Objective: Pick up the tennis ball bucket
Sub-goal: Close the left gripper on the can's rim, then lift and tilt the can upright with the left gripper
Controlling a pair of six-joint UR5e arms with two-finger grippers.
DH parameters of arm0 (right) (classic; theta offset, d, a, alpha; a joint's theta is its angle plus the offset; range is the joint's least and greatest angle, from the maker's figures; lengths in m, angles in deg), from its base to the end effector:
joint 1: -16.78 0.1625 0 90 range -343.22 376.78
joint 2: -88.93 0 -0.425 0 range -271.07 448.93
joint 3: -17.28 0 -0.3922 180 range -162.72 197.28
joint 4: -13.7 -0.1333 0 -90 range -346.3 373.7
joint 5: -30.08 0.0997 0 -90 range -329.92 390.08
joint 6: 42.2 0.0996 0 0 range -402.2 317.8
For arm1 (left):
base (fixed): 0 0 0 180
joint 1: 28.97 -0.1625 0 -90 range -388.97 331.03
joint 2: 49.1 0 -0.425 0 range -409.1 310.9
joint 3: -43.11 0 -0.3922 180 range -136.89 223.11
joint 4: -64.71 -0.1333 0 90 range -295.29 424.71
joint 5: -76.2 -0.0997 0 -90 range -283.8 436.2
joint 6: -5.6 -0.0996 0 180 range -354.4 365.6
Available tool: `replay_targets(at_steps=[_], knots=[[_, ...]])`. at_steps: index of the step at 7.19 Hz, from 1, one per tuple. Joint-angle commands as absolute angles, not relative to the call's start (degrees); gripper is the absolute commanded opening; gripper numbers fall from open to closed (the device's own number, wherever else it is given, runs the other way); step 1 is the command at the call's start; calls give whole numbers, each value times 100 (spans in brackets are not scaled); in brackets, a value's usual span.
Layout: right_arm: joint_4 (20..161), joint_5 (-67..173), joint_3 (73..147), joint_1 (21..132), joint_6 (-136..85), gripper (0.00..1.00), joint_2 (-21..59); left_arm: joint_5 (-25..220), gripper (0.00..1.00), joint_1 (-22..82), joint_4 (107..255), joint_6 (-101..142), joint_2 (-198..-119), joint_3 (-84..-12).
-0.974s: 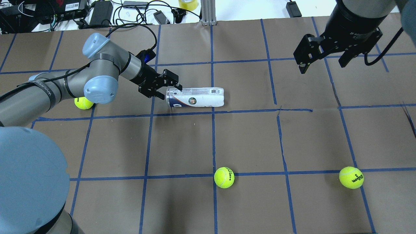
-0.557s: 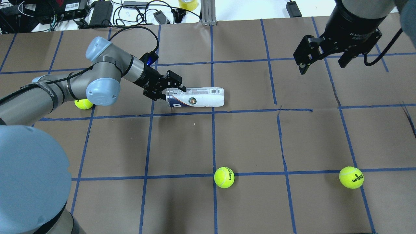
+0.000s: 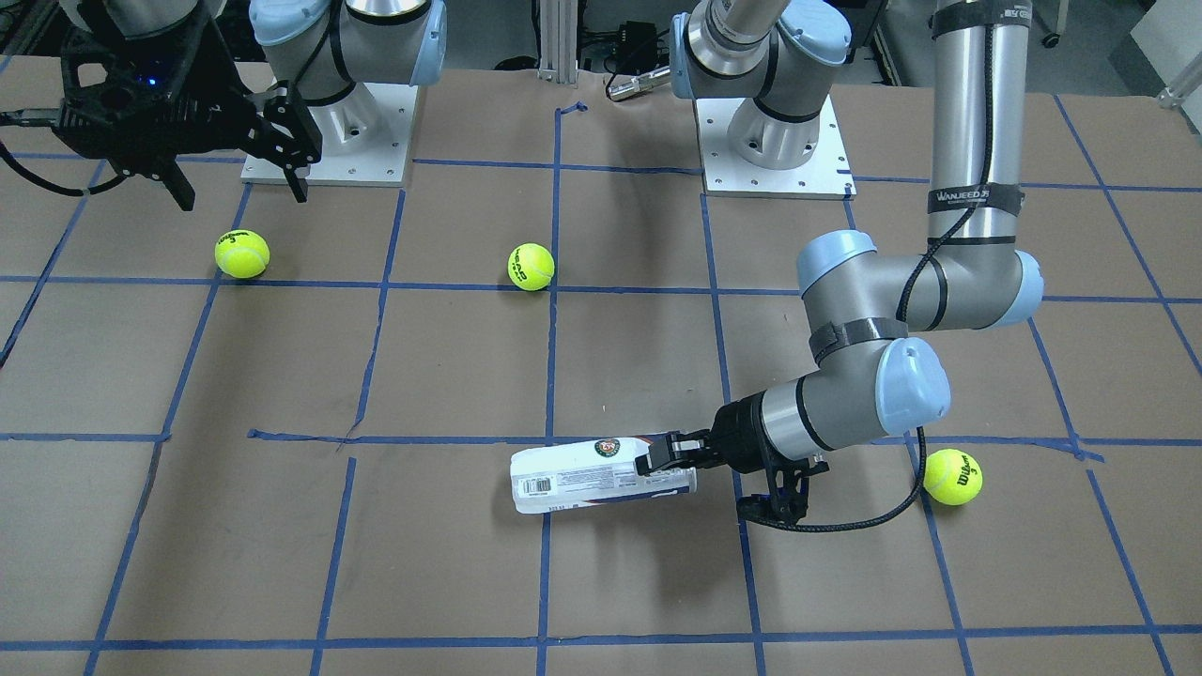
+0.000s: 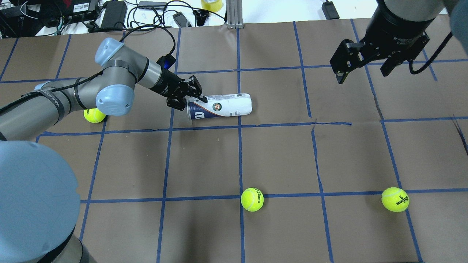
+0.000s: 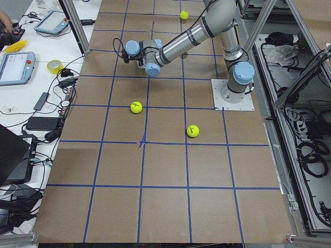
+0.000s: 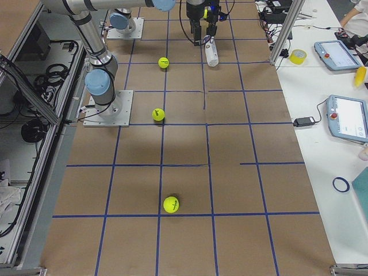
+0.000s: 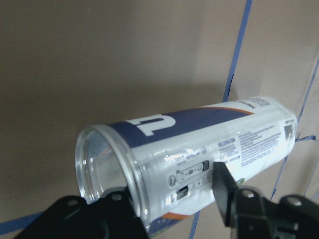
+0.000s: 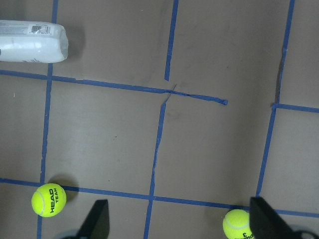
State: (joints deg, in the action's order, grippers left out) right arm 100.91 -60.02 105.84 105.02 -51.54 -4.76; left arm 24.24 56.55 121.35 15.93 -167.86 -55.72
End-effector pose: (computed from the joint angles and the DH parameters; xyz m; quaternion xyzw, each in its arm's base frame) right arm 0.1187 -0.4708 0.5262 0.0661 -0.9976 0.0202 0.0028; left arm -0.1465 -0.6223 0.2102 0.1337 -0.9353 -0.0515 0.3235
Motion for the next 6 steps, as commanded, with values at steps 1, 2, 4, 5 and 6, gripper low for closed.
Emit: replay_targets(at_steps=[1, 2, 4, 5, 6], knots=[[10098, -6027, 10613, 10502, -5169, 100, -476, 2382, 0, 5672, 12202, 2752, -16600, -4973], [10098, -6036, 10614, 10502, -5169, 100, -476, 2121, 0, 5716, 12245, 3227, -16521, -4631], [10098, -6036, 10614, 10502, -5161, 100, -476, 633, 0, 6118, 13103, 3172, -16414, -3727], [10106, -6019, 10614, 10502, -5161, 100, -476, 15, 0, 6260, 13577, 2727, -16449, -3278], [10098, -6027, 10640, 10502, -5169, 100, -476, -583, 0, 6383, 13651, 2087, -16450, -3091]])
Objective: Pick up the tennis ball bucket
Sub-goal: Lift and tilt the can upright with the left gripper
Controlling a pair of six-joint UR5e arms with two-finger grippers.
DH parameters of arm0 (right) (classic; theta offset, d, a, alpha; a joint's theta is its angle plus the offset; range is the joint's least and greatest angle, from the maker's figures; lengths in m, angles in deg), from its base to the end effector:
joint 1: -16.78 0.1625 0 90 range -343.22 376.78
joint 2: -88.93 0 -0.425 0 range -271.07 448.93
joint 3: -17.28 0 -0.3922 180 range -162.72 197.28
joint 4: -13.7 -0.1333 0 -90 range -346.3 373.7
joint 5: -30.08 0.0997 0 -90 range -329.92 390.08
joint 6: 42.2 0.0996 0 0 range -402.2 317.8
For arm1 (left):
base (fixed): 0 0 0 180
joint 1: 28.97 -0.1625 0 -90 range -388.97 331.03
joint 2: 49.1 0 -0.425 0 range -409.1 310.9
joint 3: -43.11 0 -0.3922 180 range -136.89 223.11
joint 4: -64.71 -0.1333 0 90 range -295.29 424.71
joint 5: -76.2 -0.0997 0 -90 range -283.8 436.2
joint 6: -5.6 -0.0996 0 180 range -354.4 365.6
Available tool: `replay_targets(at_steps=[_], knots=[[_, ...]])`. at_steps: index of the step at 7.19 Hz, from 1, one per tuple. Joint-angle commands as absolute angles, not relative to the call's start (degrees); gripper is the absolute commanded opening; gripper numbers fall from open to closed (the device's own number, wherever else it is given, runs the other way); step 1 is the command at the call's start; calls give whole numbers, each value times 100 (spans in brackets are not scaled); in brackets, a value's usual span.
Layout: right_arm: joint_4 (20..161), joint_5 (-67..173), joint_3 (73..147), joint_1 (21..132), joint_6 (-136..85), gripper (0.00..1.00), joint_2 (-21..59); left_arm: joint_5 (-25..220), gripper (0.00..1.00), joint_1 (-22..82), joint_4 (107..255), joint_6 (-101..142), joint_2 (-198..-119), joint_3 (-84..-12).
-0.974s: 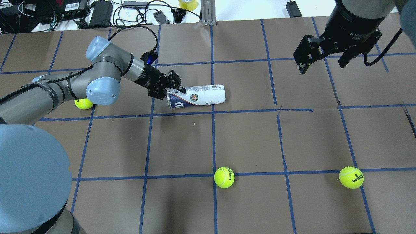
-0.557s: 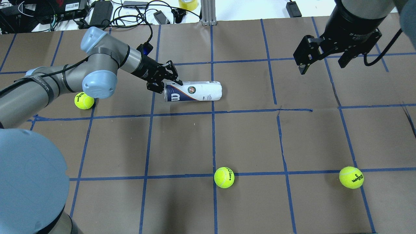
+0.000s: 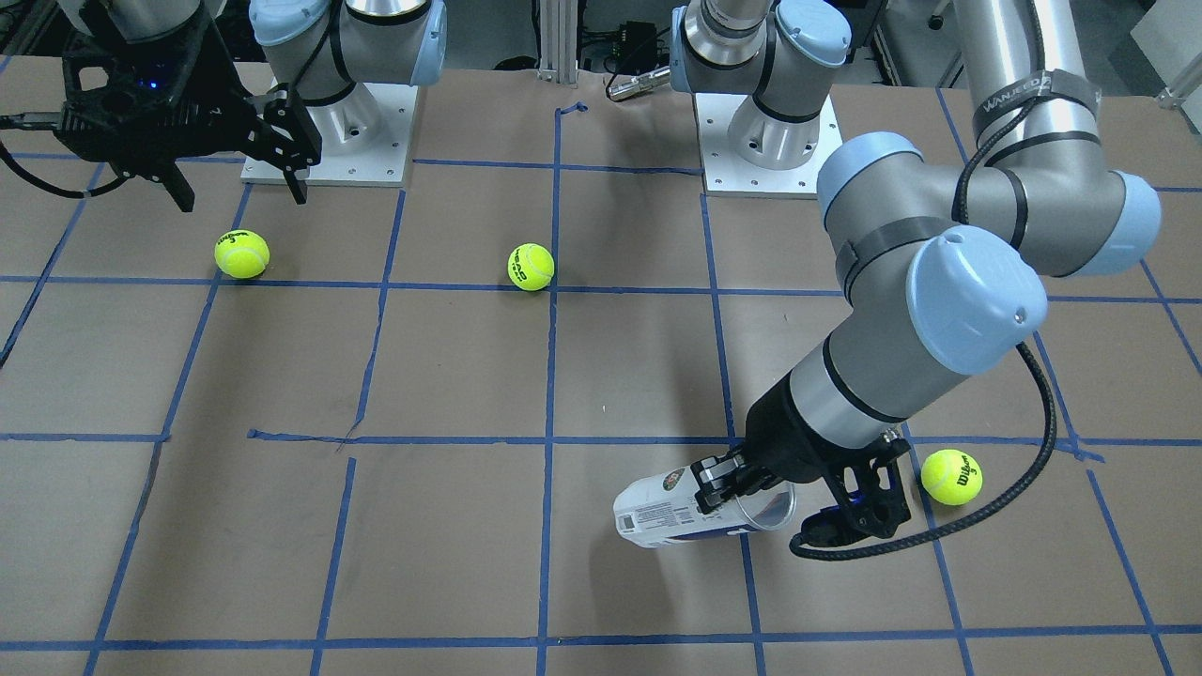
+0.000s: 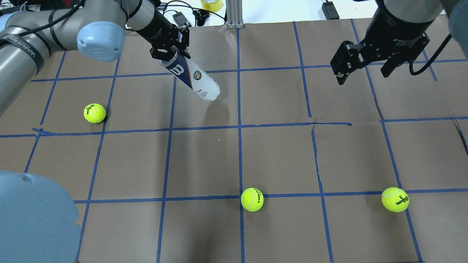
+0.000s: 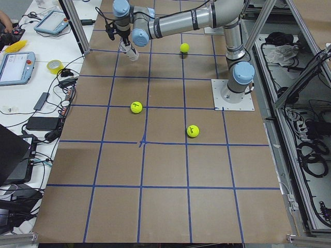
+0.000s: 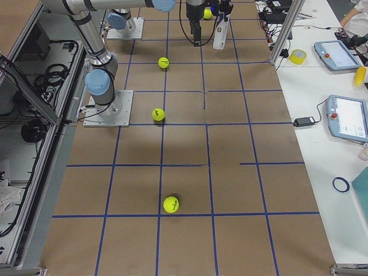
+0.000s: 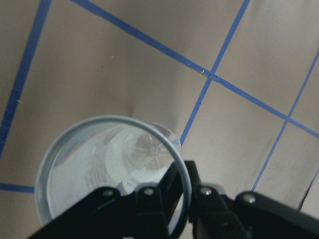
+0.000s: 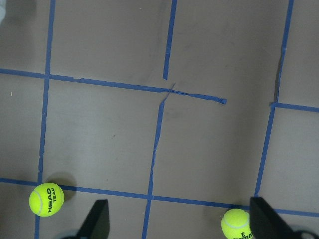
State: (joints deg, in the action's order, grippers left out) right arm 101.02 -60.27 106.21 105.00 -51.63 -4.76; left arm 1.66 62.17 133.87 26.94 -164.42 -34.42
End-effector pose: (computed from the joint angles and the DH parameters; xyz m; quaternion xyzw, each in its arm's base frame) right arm 0.1181 -0.4706 0.5233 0.0666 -0.9976 0.0178 0.0048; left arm -0.1733 -0.6729 0.3782 0.1641 -0.9748 0.0416 0.1451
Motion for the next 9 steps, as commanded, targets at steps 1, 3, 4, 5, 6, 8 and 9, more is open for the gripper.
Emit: replay_targets(at_steps=[1, 3, 4, 5, 6, 8, 9], knots=[[10098, -6036, 10657, 10502, -5161, 100, -476, -1068, 0, 6663, 13600, 1654, -16511, -3072], [10098, -6045, 10657, 10502, -5169, 100, -476, -1650, 0, 7086, 13153, 1510, -16704, -3115], [10098, -6019, 10657, 10502, -5161, 100, -476, -1644, 0, 7192, 12933, 1544, -16826, -3176], [10098, -6001, 10684, 10502, -5161, 100, -476, -1652, 0, 7254, 12896, 1579, -16836, -3238], [10098, -6001, 10710, 10502, -5161, 100, -476, -1661, 0, 7289, 12887, 1614, -16845, -3273], [10098, -5992, 10710, 10502, -5152, 100, -476, -1670, 14, 7342, 12887, 1615, -16828, -3352], [10080, -6001, 10710, 10502, -5143, 100, -476, -1653, 86, 7360, 12896, 1615, -16828, -3353]])
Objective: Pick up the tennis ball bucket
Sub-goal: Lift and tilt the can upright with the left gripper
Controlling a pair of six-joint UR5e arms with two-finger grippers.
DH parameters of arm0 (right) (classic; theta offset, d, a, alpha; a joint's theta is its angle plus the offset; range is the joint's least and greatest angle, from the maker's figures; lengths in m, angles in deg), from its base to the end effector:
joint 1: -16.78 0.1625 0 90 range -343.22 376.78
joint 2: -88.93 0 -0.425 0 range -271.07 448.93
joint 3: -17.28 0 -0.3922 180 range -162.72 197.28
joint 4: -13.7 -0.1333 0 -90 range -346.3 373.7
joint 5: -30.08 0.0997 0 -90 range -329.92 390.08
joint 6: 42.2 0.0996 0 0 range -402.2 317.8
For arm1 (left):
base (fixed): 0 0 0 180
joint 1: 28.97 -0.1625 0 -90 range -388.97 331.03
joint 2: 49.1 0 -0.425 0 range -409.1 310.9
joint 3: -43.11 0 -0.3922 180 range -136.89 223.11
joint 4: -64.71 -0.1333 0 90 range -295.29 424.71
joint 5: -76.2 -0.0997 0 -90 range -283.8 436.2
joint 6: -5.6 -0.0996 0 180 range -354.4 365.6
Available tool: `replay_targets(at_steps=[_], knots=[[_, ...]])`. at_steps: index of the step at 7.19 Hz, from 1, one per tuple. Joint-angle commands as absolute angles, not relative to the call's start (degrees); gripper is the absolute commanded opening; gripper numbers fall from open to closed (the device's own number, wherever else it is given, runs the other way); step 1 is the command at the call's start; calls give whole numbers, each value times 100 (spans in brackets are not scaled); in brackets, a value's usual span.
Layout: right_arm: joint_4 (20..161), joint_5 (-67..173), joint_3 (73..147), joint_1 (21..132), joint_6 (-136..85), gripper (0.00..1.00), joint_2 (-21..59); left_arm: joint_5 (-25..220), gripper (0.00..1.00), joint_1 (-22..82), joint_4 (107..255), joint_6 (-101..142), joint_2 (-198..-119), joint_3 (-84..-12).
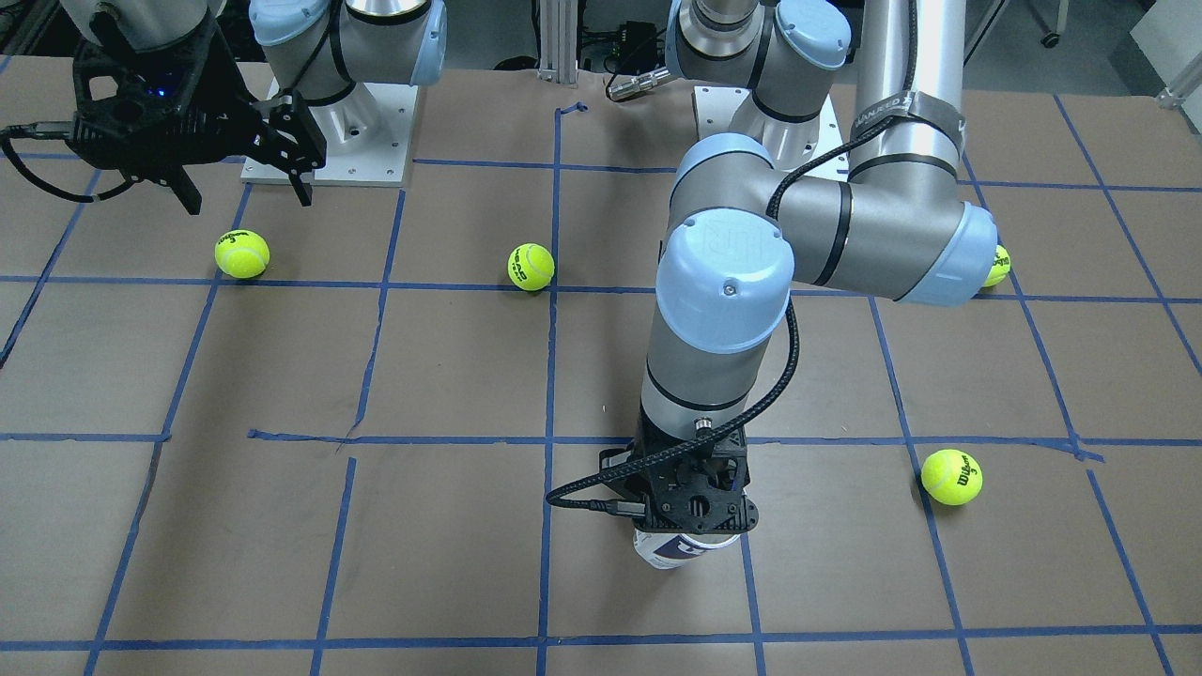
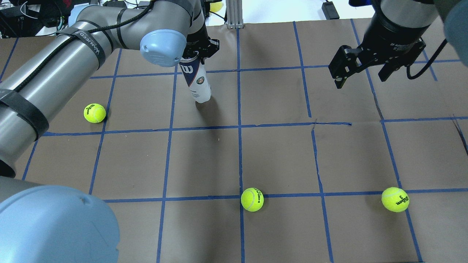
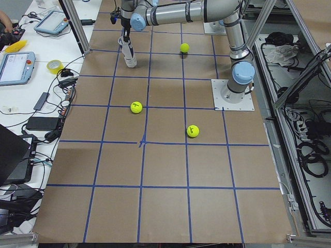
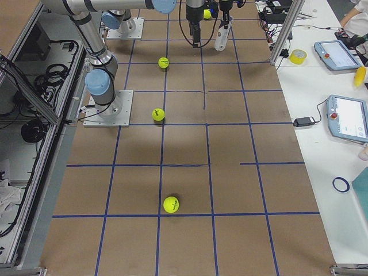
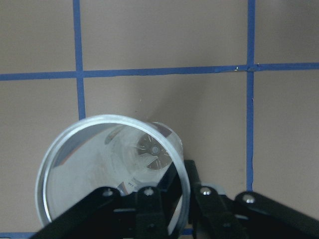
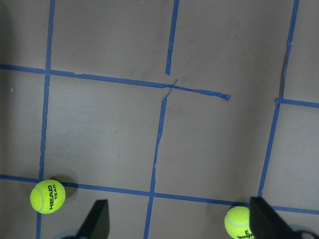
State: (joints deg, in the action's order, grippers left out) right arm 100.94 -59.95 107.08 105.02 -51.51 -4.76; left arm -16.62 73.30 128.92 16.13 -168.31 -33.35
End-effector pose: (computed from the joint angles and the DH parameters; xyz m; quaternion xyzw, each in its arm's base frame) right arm 0.1189 -0.4695 0.5156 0.0658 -0.9978 0.0098 0.0012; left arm -0.2744 -0.6574 0.3471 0.0129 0.9957 -0.0913 0.0066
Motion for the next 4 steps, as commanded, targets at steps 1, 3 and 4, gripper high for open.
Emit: replay_targets(at_steps=[1, 3, 4], knots=[[10080, -6001, 10710, 10502, -5143, 100, -476, -1644, 100, 7369, 12914, 1615, -16836, -3361], [10080, -6001, 10710, 10502, -5152, 100, -476, -1652, 100, 7386, 12966, 1615, -16740, -3344], [10080, -6001, 10710, 10502, -5152, 100, -476, -1618, 100, 7386, 12984, 1606, -16670, -3335]])
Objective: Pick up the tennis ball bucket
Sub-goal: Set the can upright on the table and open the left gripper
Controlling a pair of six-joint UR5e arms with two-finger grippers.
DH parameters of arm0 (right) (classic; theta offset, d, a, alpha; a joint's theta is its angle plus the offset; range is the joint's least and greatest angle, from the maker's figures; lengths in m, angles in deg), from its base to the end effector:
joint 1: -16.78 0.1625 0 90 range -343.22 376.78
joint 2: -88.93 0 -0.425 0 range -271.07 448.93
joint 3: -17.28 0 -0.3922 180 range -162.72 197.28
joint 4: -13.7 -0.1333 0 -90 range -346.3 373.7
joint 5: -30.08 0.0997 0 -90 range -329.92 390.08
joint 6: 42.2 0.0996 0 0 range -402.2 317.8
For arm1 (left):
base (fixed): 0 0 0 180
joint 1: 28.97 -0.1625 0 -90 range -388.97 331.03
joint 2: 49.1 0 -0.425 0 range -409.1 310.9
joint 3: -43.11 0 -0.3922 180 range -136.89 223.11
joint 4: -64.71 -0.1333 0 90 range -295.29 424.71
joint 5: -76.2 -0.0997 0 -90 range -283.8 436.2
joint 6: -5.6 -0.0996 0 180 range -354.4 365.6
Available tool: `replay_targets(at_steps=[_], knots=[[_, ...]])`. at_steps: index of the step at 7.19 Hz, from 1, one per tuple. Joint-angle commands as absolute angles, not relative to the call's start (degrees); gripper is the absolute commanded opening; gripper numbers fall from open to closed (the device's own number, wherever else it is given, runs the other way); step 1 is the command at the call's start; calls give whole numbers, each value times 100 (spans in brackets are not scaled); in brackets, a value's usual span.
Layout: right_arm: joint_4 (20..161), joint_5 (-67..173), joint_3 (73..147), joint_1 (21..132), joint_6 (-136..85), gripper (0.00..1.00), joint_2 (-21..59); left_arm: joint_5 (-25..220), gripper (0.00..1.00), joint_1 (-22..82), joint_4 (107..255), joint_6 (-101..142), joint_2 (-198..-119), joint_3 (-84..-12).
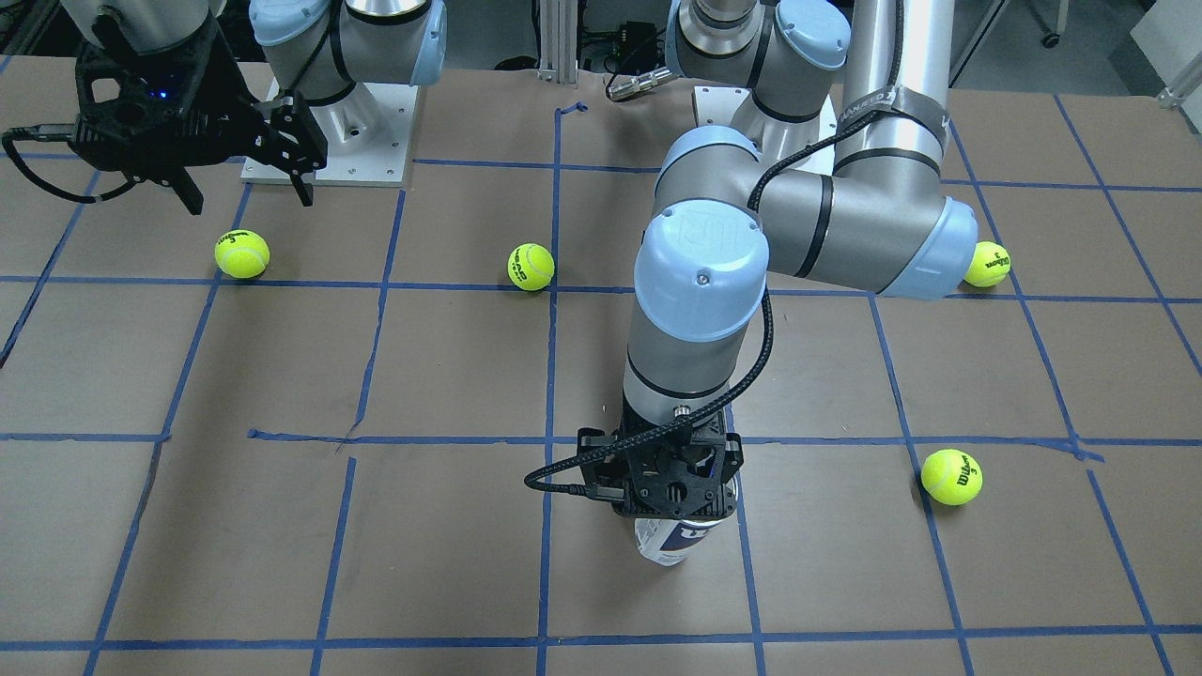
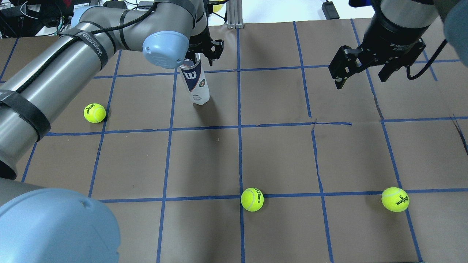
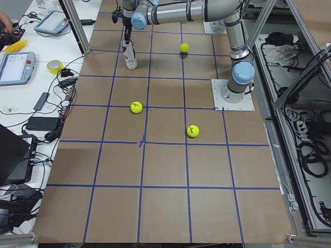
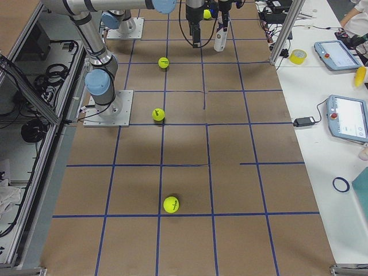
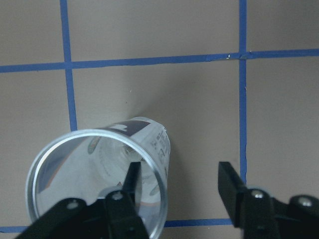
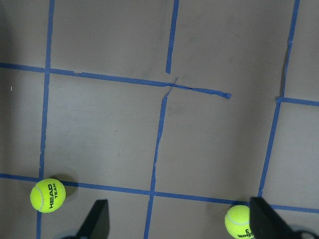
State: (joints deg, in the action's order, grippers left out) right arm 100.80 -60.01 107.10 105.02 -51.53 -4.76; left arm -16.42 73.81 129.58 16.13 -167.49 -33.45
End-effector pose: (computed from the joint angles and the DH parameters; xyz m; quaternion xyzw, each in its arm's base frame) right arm 0.1188 -0.4692 0.5152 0.0660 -0.9978 0.0083 0.0016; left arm -0.2797 -0.6510 0.3549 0.0175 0.9956 -0.0915 0.0044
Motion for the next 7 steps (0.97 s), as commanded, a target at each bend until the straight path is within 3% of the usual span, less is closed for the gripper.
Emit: replay_targets(at_steps=[1, 4, 7], knots=[[10080, -6001, 10710, 10502, -5161, 100, -476, -1591, 100, 7386, 13175, 1606, -16530, -3274], [10089, -6001, 10710, 10502, -5169, 100, -476, -1600, 100, 7290, 14395, 1423, -15916, -2906], [10080, -6001, 10710, 10502, -5161, 100, -476, -1617, 100, 6546, 15072, 241, -15265, -2992]])
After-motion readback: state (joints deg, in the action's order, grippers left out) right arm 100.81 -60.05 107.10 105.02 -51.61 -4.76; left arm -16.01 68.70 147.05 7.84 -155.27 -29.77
